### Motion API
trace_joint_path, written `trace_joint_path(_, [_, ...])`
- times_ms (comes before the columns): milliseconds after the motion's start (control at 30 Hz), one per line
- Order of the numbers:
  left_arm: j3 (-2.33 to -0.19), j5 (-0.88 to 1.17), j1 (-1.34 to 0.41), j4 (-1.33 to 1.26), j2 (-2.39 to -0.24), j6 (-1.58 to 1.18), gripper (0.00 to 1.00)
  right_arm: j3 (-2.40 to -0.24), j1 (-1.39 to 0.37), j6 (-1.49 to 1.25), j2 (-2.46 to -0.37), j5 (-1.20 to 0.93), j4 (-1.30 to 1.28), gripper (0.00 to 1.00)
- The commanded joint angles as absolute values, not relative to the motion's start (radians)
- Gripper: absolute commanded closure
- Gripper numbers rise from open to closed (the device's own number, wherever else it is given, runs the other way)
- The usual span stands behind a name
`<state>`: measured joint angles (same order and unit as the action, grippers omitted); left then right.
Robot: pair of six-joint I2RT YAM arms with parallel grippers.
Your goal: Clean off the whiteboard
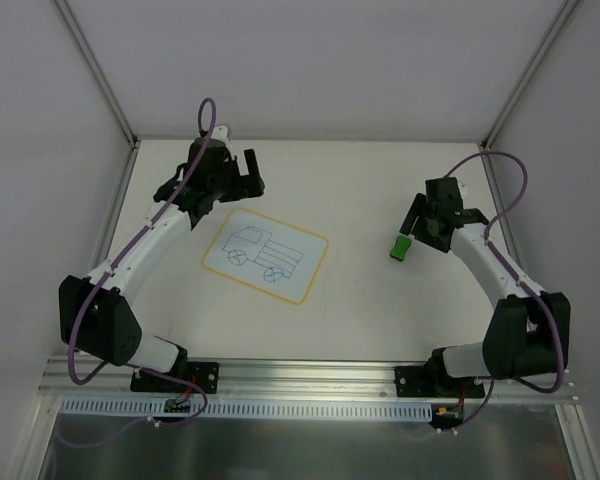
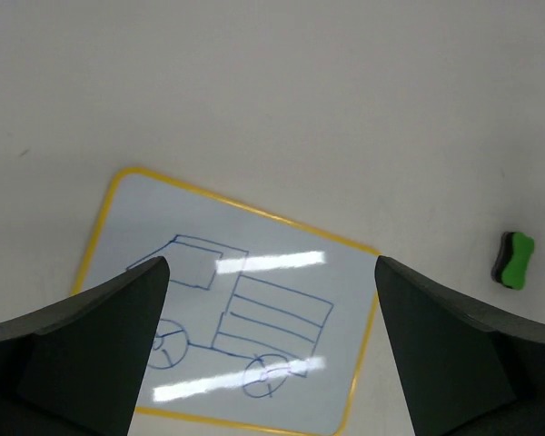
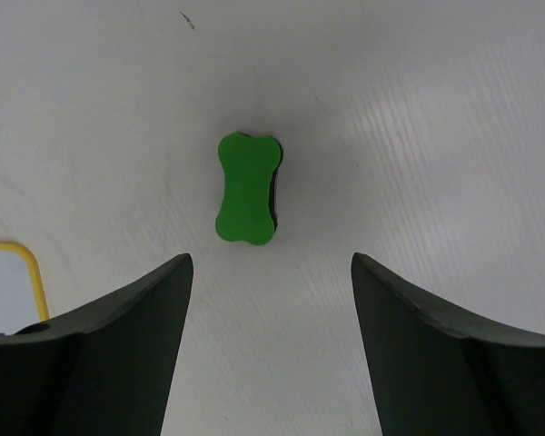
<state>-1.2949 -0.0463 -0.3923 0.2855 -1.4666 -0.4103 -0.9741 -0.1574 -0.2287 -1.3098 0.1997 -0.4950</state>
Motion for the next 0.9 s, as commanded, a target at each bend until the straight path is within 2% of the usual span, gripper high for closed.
trace_joint_path(0, [-1.229,-0.055,-0.339,0.399,-1.399,-0.295,0.01,-1.058,-0.17,-0.298,-1.42,0.244,-0.46,0.27])
trace_joint_path(300, [-1.039,-0.126,-0.244,0.416,-1.213,-0.207,0.01,-1.111,-0.207,-0.345,-1.666,0.23,-0.422,0.31])
trace_joint_path(467, [-1.019,-0.196,-0.242,0.419,-1.201,-0.172,0.01,-1.114,-0.207,-0.351,-1.707,0.248,-0.417,0.37])
trace_joint_path(867, [-1.023,-0.179,-0.239,0.42,-1.206,-0.17,0.01,-1.106,-0.206,-0.341,-1.741,0.262,-0.41,0.55])
